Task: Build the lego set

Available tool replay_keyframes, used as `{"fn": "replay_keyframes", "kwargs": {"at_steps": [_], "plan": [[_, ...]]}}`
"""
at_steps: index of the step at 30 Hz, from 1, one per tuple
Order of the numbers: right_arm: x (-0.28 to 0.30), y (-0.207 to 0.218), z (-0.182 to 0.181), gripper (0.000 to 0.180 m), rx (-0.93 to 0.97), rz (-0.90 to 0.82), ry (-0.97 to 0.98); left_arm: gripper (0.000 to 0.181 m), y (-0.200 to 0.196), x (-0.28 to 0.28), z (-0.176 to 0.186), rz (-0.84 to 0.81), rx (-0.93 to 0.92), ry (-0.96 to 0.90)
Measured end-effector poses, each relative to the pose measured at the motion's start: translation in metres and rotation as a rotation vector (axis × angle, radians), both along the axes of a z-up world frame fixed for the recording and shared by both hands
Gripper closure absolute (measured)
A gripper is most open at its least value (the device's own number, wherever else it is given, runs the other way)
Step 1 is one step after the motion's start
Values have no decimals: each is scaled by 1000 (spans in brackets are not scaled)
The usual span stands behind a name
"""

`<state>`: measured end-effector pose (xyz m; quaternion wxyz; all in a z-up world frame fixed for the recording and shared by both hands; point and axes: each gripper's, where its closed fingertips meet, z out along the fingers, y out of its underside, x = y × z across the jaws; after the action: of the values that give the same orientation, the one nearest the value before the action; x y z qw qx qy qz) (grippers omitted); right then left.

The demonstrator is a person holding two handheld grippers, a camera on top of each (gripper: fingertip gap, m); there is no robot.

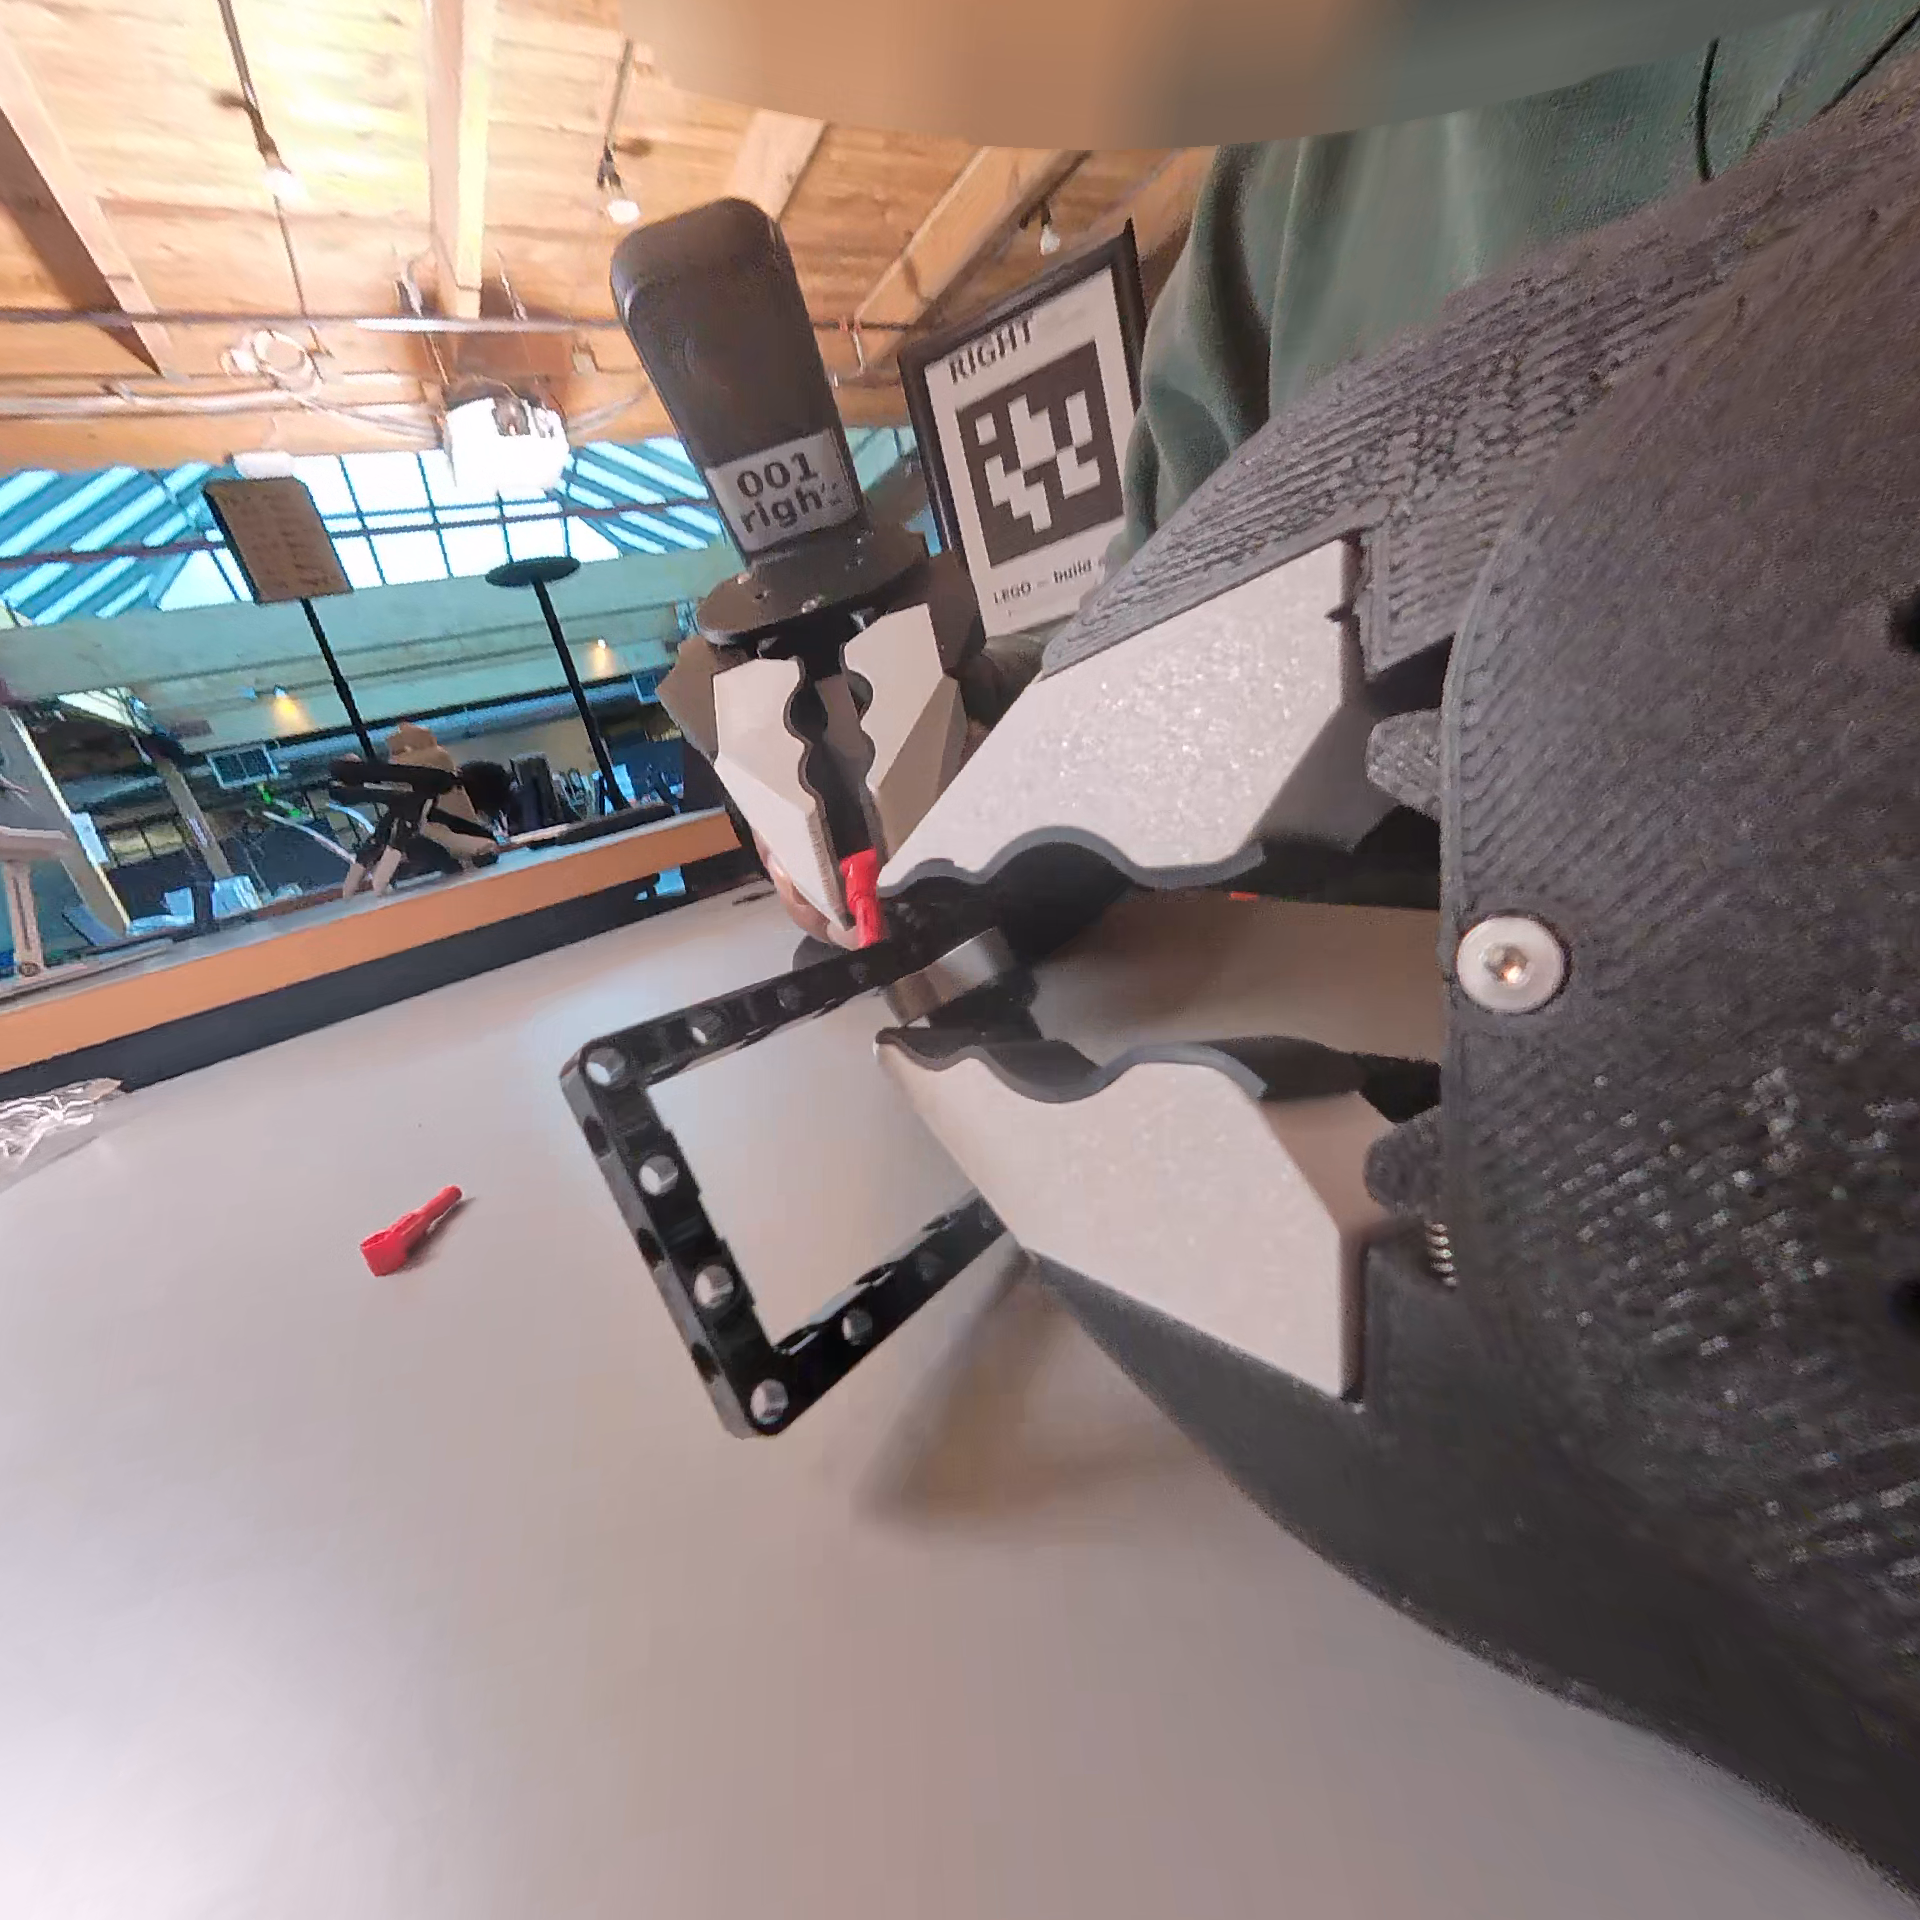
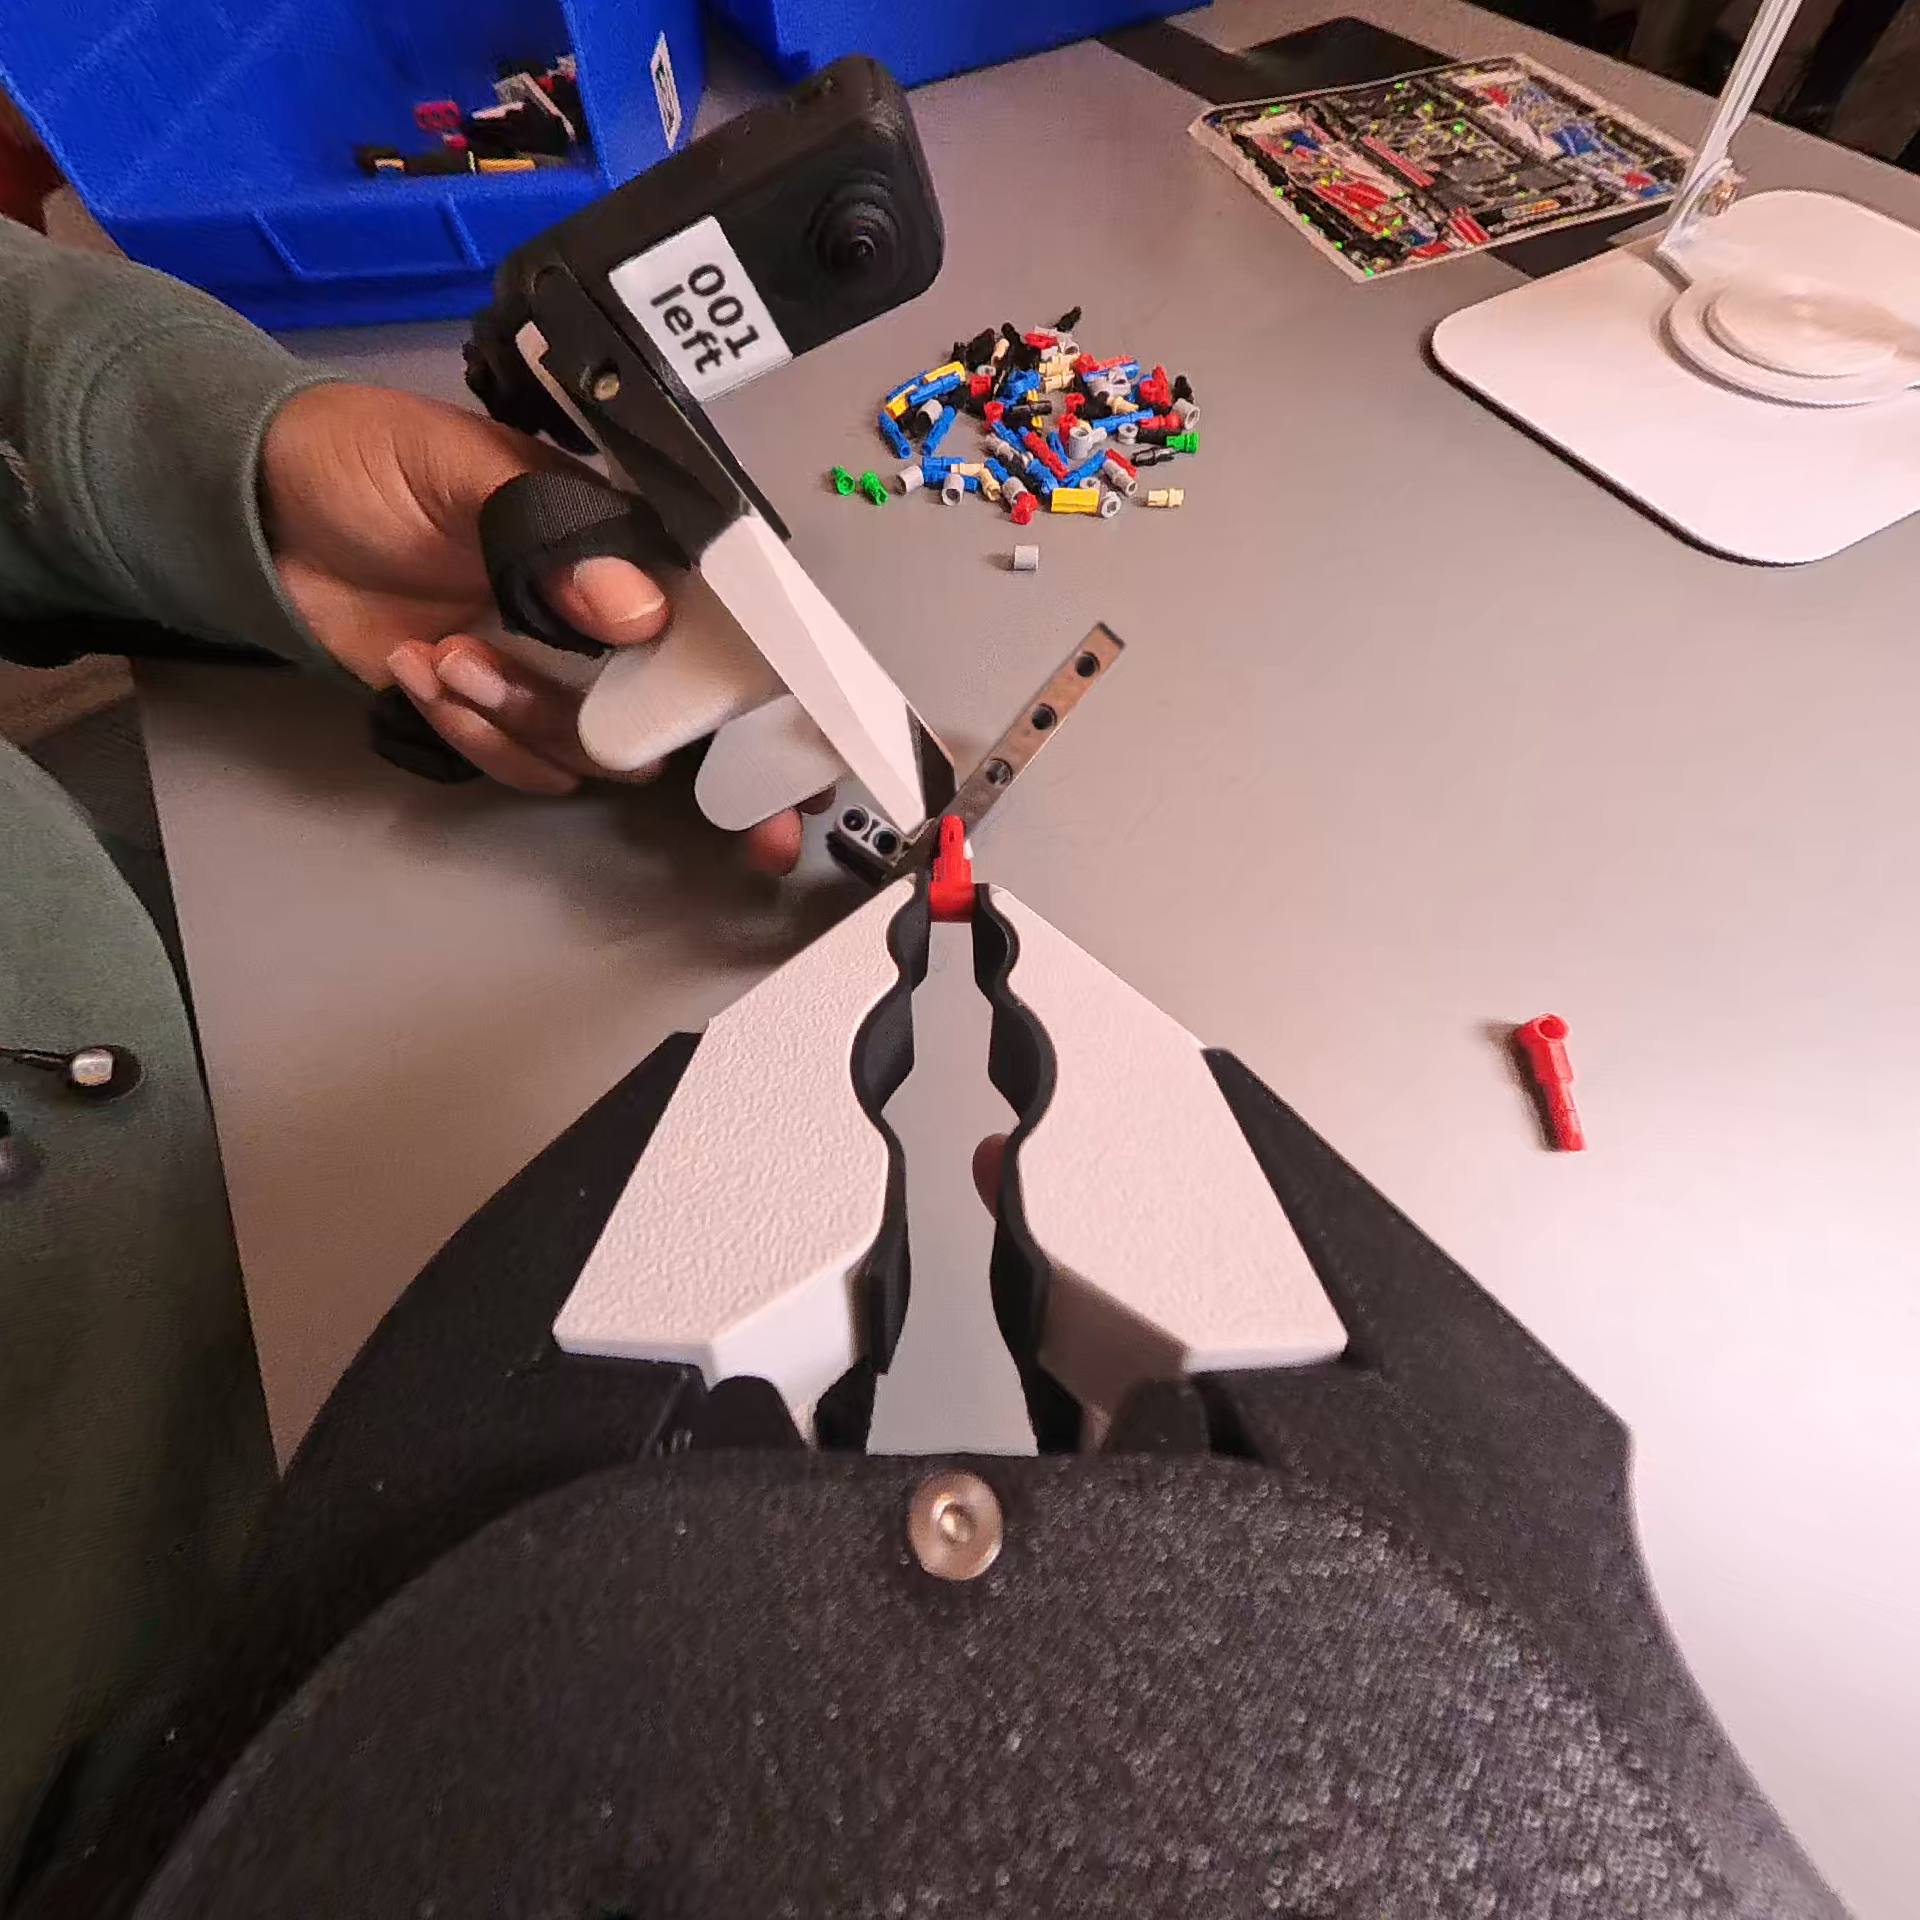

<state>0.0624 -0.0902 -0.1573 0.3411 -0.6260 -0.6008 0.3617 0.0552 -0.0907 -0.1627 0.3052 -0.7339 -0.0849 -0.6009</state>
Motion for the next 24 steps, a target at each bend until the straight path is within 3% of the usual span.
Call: {"fn": "replay_keyframes", "kwargs": {"at_steps": [6,12,19,24], "plan": [[4,-3,-5,174,-38,23,-25,162,-1,4,-5,-23,21,65],[13,-10,-4,174,-11,94,-141,158,-12,17,-7,-110,176,278],[27,-14,-14,174,-60,155,-245,123,-30,40,-15,-264,394,570],[30,-15,-24,174,-129,163,-220,147,-30,36,-32,-311,451,763]]}}
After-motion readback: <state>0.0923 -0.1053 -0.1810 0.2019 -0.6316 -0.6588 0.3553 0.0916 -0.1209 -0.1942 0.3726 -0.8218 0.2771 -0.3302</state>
